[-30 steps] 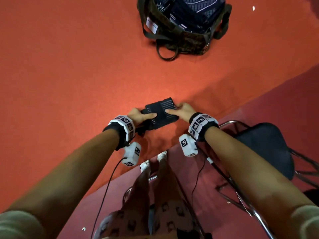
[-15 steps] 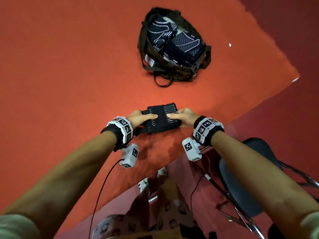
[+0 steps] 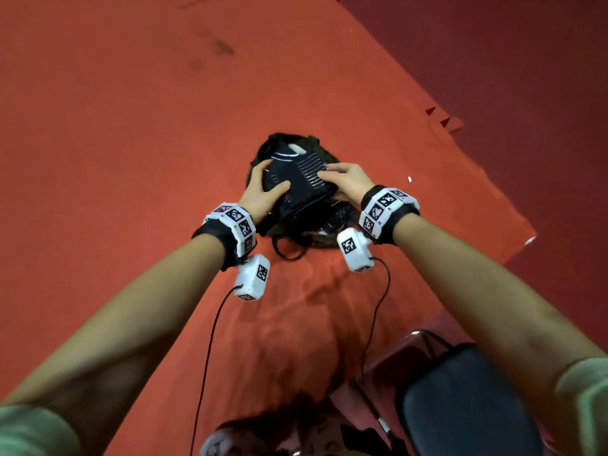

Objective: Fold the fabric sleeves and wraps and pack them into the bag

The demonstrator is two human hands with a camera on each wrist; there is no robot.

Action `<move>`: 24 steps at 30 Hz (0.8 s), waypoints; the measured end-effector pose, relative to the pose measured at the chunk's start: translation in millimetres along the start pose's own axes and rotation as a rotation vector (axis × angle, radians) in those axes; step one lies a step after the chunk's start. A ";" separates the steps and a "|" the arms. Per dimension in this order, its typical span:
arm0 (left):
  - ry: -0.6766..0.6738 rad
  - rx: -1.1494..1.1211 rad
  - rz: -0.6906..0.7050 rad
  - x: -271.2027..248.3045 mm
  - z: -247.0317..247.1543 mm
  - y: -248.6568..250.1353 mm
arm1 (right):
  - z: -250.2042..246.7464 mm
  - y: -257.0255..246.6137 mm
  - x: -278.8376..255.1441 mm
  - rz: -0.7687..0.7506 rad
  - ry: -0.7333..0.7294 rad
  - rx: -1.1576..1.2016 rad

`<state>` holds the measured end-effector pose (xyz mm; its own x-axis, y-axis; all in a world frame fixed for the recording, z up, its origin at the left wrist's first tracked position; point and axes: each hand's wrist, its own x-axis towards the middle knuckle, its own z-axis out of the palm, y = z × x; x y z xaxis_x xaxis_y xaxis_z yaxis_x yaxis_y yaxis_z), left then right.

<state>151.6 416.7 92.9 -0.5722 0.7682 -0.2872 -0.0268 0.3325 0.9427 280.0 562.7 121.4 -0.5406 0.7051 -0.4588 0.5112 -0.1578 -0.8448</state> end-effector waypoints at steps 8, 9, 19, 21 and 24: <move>0.121 0.021 -0.062 84.5 12.9 -10.3 | 3.5 -17.7 109.1 -0.204 -0.210 -0.220; 0.121 0.027 -0.075 90.5 13.1 -12.6 | 4.3 -16.5 117.9 -0.210 -0.239 -0.273; 0.246 0.324 -0.155 123.2 12.0 -31.7 | 14.6 16.1 164.9 -0.394 -0.279 -0.617; 0.238 0.404 -0.151 123.7 12.9 -31.5 | 16.6 23.2 170.1 -0.417 -0.261 -0.678; 0.155 0.574 -0.137 121.3 14.6 -36.9 | 19.5 27.0 171.9 -0.474 -0.223 -0.850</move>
<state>95.1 505.6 20.8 -0.7085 0.6234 -0.3308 0.3126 0.6975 0.6448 187.8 666.2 14.3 -0.8813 0.4071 -0.2400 0.4710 0.7150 -0.5166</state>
